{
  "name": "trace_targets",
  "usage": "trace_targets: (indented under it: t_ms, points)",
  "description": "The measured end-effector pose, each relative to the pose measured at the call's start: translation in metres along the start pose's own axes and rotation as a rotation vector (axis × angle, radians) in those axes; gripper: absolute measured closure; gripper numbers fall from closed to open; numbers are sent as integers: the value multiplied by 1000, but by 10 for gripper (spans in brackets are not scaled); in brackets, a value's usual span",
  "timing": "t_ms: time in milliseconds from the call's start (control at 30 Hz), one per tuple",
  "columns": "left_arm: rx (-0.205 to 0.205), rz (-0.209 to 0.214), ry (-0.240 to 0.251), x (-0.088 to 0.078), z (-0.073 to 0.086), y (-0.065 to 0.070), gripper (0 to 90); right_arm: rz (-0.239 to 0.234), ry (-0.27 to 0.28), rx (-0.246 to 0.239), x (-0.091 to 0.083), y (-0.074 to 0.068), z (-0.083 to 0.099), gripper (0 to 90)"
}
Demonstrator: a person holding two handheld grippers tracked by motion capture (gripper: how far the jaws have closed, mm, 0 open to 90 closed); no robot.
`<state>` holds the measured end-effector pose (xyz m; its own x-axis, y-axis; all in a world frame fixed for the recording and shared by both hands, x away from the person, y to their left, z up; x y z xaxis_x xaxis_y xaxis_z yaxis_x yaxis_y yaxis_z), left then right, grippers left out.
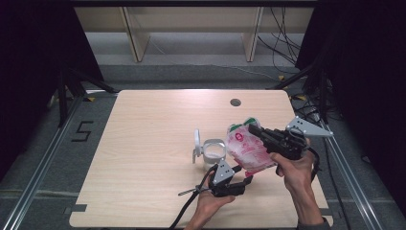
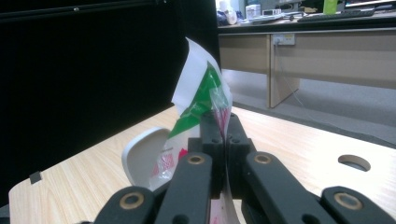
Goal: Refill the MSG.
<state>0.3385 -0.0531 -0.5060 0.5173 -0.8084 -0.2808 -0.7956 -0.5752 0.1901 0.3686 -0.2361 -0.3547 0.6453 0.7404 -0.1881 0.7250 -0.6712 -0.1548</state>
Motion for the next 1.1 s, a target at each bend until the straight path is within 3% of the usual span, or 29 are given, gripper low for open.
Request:
trace_targets:
  t_ms: [133, 167, 200, 400, 433, 467, 500, 533, 567, 600, 633, 700, 733, 767, 833, 867, 900, 933, 967, 1000, 1033, 1067, 1100]
  points:
    - [5, 4, -2, -9, 1, 1, 464, 29, -6, 13, -5, 4, 5, 900]
    - [10, 7, -4, -10, 1, 1, 463, 33, -3, 37, -6, 4, 6, 900]
    - [27, -4, -15, -13, 1, 1, 462, 33, 12, 24, -6, 6, 7, 900]
    - [28, -12, -17, -26, 8, -1, 440, 42, 8, 46, -11, 10, 13, 900]
    - [58, -16, -13, -31, 10, -3, 438, 31, 1, 56, -11, 10, 14, 900]
    - [56, -18, -14, -33, 11, -4, 436, 37, 4, 61, -12, 10, 16, 900]
    - [28, -29, -25, -36, 13, -3, 434, 39, 4, 46, -12, 11, 17, 900]
    - [30, -38, -26, -40, 16, -5, 432, 35, -5, 73, -12, 9, 18, 900]
    - [31, -47, -26, -42, 17, -6, 429, 34, -2, 47, -11, 12, 20, 900]
    - [20, -57, -14, -45, 18, -7, 427, 42, -14, 67, -12, 11, 21, 900]
    - [26, -59, -25, -48, 19, -9, 428, 37, -21, 48, -11, 14, 24, 900]
    - [31, -79, -24, -53, 20, -11, 429, 47, -54, 81, -12, 13, 28, 900]
    - [58, -79, -22, -55, 20, -14, 428, 53, -58, 44, -11, 17, 31, 900]
    - [59, -83, -21, -57, 21, -16, 426, 61, -66, 72, -11, 16, 33, 900]
    - [20, -83, -15, -61, 23, -16, 416, 69, -60, 63, -14, 20, 34, 900]
    - [40, -92, -25, -63, 23, -18, 414, 71, -61, 47, -15, 21, 34, 900]
    - [29, -111, -28, -65, 24, -18, 414, 95, -60, 50, -16, 21, 34, 900]
    - [54, -112, -29, -66, 24, -20, 413, 103, -64, 57, -19, 22, 35, 900]
    - [30, -113, -15, -67, 25, -20, 414, 114, -57, 36, -19, 25, 35, 900]
    - [47, -110, -19, -68, 25, -22, 415, 129, -58, 28, -21, 26, 35, 900]
    - [31, -125, -29, -70, 26, -21, 414, 141, -72, 16, -23, 27, 35, 900]
    - [59, -122, -19, -70, 26, -24, 413, 151, -67, 4, -23, 28, 35, 900]
    - [37, -123, -21, -72, 26, -24, 413, 156, -53, 11, -24, 29, 36, 900]
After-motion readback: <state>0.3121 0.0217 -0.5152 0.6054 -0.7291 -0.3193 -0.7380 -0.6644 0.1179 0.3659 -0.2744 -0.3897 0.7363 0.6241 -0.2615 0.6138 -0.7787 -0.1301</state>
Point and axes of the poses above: each handheld gripper's, and its own axes: x roughly forward along the jaws, z roughly out of its underside, y roughly to its right, the point moved 1 cm from there along x, roughly forward along the jaws
